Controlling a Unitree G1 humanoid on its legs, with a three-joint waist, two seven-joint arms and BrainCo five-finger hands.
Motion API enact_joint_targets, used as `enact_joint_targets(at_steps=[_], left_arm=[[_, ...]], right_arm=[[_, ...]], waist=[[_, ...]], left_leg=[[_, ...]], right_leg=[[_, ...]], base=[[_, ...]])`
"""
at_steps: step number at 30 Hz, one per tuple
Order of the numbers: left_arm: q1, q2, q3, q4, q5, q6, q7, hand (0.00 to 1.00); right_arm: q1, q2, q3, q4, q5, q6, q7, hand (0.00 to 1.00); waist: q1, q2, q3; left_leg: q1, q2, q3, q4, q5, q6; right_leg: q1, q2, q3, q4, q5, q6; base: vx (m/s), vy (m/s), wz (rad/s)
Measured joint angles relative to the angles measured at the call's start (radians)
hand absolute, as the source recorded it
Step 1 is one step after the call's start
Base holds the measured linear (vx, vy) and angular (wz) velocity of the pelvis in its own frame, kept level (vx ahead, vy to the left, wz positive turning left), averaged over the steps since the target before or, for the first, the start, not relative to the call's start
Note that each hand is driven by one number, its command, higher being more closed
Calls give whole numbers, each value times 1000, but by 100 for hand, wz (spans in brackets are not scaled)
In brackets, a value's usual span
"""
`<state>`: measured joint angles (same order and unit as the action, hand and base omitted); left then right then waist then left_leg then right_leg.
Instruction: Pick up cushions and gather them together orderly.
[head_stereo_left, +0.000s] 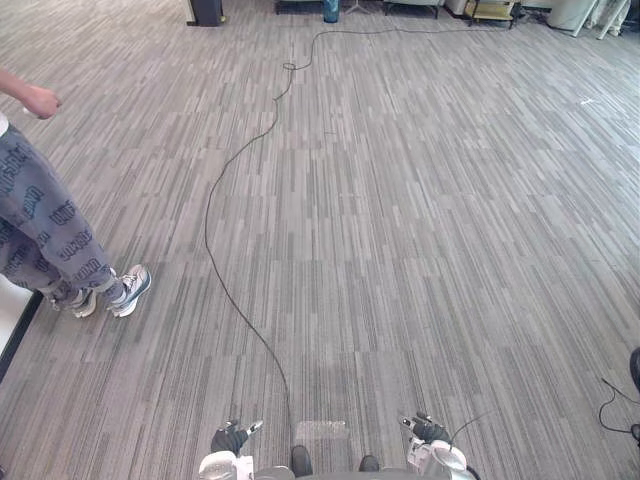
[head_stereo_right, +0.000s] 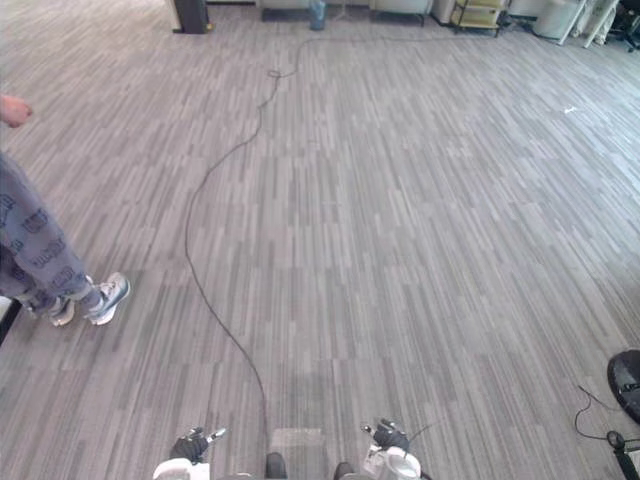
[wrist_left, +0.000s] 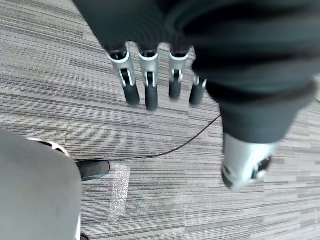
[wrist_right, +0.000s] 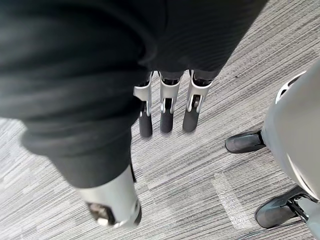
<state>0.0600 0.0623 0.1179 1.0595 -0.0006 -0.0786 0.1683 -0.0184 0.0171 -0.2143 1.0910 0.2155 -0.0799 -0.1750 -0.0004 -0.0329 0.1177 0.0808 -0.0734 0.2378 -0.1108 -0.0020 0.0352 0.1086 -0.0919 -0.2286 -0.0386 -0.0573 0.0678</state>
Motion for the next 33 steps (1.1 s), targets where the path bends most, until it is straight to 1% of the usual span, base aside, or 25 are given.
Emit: enact_joint_targets(at_steps=[5, 11, 19, 27, 33], left_arm=[[-6, 1, 0, 14, 1, 0, -4, 0], [-8, -1, -1, 14, 19, 0, -17, 0], [-8, -2, 0, 14, 19, 5, -20, 0], [-12, -2, -3, 14, 59, 9, -44, 0], [-16, -1, -21, 15, 58, 21, -44, 0]], right_arm=[[-13, -2, -12, 25, -10, 3, 1, 0], [-18, -19, -13, 27, -19, 11, 4, 0], [-11, -27, -18, 27, -19, 15, 11, 0], [-13, -28, -27, 27, -20, 24, 29, 0], [-15, -29, -57, 27, -19, 30, 33, 0]], waist=[[-2, 2, 1], [-6, 19, 12], [-6, 20, 12], [-9, 20, 12], [-10, 29, 18]], left_leg=[[23, 2, 3, 0, 0, -1], [24, 8, 4, 0, 0, -1], [24, 9, 11, -1, -8, -8], [25, 9, 14, 0, -11, -8], [30, 12, 24, 0, -11, -8]], right_leg=[[24, 2, -5, -2, 0, 0], [23, 4, -7, 3, -1, -1], [21, 4, -2, 2, -1, -2], [23, 8, 1, -6, -3, -3], [30, 13, 7, -13, -3, -3]], base=[[3, -30, 0], [-70, -20, 0], [-52, 0, -2], [29, -20, -1], [-4, -34, -2]])
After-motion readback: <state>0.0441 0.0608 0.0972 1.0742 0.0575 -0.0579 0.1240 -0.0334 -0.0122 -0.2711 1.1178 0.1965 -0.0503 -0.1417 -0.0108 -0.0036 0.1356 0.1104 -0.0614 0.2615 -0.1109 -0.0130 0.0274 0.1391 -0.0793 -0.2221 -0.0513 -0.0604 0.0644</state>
